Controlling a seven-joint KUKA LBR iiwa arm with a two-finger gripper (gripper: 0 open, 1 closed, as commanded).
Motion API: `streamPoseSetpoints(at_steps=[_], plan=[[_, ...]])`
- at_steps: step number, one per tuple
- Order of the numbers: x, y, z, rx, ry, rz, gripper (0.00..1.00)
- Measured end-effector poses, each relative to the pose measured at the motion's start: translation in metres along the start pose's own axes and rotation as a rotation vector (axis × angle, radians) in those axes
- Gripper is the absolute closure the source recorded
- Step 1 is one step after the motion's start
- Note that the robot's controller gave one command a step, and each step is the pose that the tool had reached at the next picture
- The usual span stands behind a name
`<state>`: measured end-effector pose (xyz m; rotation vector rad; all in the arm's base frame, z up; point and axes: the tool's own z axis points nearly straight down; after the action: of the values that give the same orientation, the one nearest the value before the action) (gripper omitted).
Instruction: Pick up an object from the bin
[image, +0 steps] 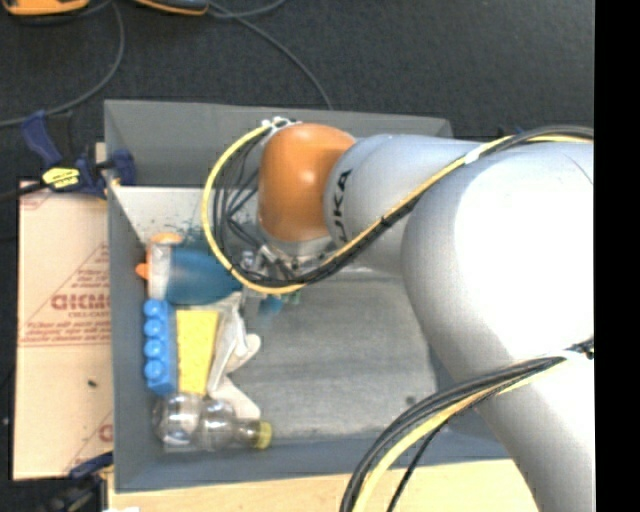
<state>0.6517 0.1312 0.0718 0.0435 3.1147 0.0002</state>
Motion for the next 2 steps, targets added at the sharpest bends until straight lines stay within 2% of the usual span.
streamPoseSetpoints(at_steps=[1, 2], plan=[[0.0, 0.0, 0.0, 0.0, 0.0, -0.001, 1.0], [0.007, -0.01, -0.045, 0.0, -0.005, -0.095, 1.0]])
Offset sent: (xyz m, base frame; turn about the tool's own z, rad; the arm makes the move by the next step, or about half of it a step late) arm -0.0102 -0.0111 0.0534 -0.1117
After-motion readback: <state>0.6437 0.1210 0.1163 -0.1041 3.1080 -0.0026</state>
